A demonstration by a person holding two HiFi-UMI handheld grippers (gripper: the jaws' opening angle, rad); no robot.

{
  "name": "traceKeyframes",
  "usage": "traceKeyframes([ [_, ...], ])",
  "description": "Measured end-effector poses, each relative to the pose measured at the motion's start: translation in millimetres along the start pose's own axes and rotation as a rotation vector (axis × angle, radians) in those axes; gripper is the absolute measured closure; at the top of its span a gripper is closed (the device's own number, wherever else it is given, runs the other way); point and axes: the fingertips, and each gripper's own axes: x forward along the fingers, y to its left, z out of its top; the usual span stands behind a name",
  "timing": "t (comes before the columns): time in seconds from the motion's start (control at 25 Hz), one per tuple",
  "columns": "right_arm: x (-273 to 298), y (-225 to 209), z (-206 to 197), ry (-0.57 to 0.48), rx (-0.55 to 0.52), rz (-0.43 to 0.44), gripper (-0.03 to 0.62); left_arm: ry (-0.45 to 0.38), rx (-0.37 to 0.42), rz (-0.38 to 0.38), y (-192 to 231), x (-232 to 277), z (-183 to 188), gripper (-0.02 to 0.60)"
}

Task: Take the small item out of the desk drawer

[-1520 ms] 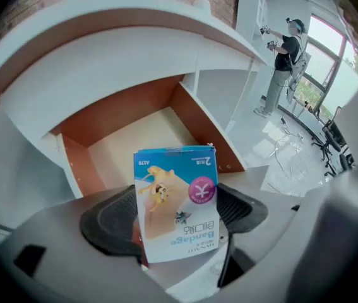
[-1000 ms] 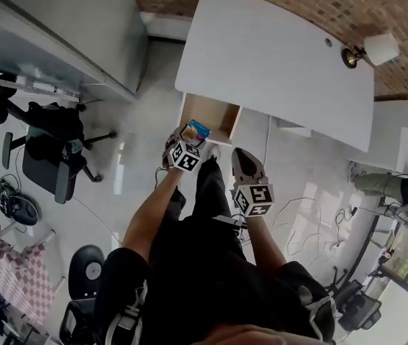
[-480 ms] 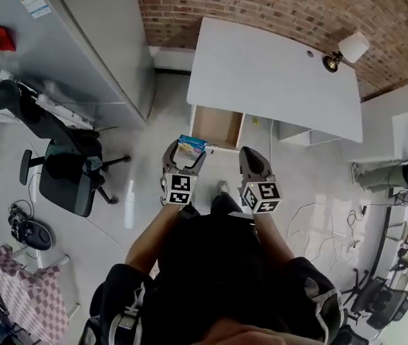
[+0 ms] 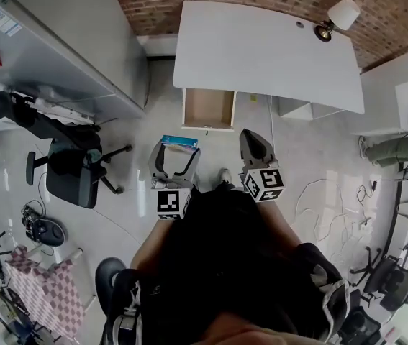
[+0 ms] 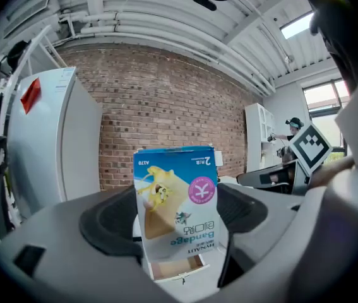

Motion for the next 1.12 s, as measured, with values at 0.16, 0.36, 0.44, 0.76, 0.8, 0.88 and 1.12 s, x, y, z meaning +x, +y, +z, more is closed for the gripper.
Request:
traceKeyframes([
  [0.16,-7.8,-5.8,-5.2,0.004,-0.004,0.03,0.562,-0.017,-0.002,0.007,-17.6,-1.3,6.7,0.187],
  [0.36,-11.1,-4.9,-6.7,0.006,-0.012,0.049,0.566,0.002,0.005,0.013,-23.2,1.1,5.2,0.187],
  [0.44,-13.9,-4.3,-5.0,-0.001,-0.018,0.053,0.566,0.002,0.003,0.007,-27.2,1.2,4.2,0.187],
  [0.76,-21.4,-6.1,-7.5,-0.002,-0.021,0.05,0.566,-0.003,-0.002,-0.006,-35.0,3.4,-1.1,0.187],
  [0.8,-21.1,-5.8,-7.7,-0.002,-0.02,0.051,0.566,-0.003,0.0,-0.006,-34.8,3.9,-1.4,0.187],
  [0.88,-20.6,-4.8,-7.8,-0.001,-0.02,0.053,0.566,-0.004,0.004,-0.008,-35.3,4.8,-0.1,0.187],
  [1.12,-18.6,-1.6,-3.5,-0.01,-0.022,0.058,0.566,0.001,0.01,-0.011,-34.6,6.0,0.3,0.187],
])
